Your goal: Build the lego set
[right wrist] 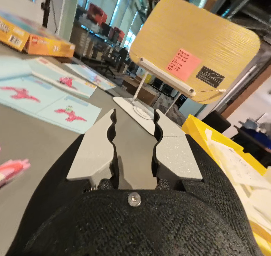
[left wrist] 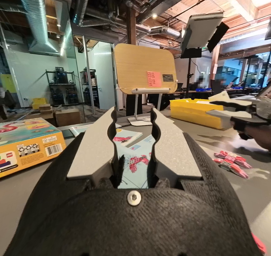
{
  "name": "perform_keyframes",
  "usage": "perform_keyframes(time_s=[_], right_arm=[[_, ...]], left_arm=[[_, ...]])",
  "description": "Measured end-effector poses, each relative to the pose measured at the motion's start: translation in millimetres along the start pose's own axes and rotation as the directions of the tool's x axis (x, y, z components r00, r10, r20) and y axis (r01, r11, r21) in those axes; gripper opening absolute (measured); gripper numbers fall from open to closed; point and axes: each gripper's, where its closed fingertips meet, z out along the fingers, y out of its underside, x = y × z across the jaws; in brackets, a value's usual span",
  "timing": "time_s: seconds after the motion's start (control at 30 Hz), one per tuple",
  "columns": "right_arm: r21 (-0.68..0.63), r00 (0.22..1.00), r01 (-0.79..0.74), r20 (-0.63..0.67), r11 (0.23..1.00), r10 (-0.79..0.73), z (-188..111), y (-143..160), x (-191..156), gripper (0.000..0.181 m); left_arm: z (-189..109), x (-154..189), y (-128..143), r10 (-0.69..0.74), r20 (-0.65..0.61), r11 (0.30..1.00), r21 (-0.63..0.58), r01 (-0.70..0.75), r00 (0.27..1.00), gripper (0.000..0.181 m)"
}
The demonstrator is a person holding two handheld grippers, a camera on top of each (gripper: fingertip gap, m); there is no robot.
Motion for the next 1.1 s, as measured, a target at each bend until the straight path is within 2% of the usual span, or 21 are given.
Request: perform_keyframes(time_s=[0.1, 0.17, 0.3, 0.37, 0.4, 0.5, 0.57, 0.67, 0.83, 0.97, 1.1], right_arm=[[0.102, 0.983, -0.175, -0.027, 0.979, 0.179, 4.6, -12.4, 5.9, 0.047], [0.103, 0.972, -0.226, -0.040, 0.969, 0.231, 11.3, -9.4, 8.3, 0.048], [0.159, 0.971, -0.226, -0.045, 0.961, 0.235, 19.4, -16.5, 10.2, 0.048], [0.152, 0.977, -0.195, -0.057, 0.969, 0.206, 24.9, -14.4, 11.0, 0.046], [0.143, 0.978, -0.185, -0.074, 0.972, 0.197, 27.7, -11.6, 13.6, 0.046], [0.137, 0.971, -0.209, -0.089, 0.968, 0.223, 33.5, -6.1, 20.4, 0.043], [0.135, 0.967, -0.223, -0.091, 0.965, 0.236, 36.1, -3.2, 23.8, 0.042], [0.135, 0.968, -0.230, -0.071, 0.964, 0.241, 39.4, -2.3, 23.6, 0.040], [0.130, 0.980, -0.194, -0.029, 0.972, 0.199, 44.5, -4.4, 14.1, 0.035], [0.118, 0.993, -0.115, 0.000, 0.986, 0.115, 45.5, -8.8, 1.4, 0.032], [0.102, 0.999, -0.028, 0.046, 0.994, 0.023, 48.6, -12.0, -18.3, 0.029]], left_arm=[[7.0, -4.0, 12.0, -0.020, 0.020, 0.999, -0.048, 0.021, 1.000, 0.047], [15.0, -4.0, 26.7, -0.026, 0.027, 0.992, -0.123, 0.029, 0.999, 0.049], [24.6, -6.6, 29.3, 0.018, 0.095, 0.991, -0.133, -0.005, 0.995, 0.050], [32.9, 4.9, 31.3, 0.019, 0.077, 0.988, -0.157, -0.007, 0.997, 0.048], [39.7, 15.1, 37.6, 0.000, 0.048, 0.980, -0.200, 0.009, 0.999, 0.048], [59.1, 29.3, 60.1, -0.045, 0.073, 0.940, -0.333, 0.067, 0.996, 0.049], [67.8, 32.7, 74.9, -0.028, 0.079, 0.903, -0.426, 0.059, 0.996, 0.048], [68.6, 30.7, 108.7, 0.036, 0.055, 0.802, -0.597, 0.004, 0.998, 0.049], [44.6, 0.3, 152.9, 0.132, 0.035, 0.594, -0.803, -0.051, 0.991, 0.060], [34.3, -18.2, 148.3, 0.049, 0.070, 0.617, -0.786, 0.025, 0.996, 0.060], [27.5, -34.4, 142.8, 0.040, 0.100, 0.636, -0.770, 0.052, 0.994, 0.059]])
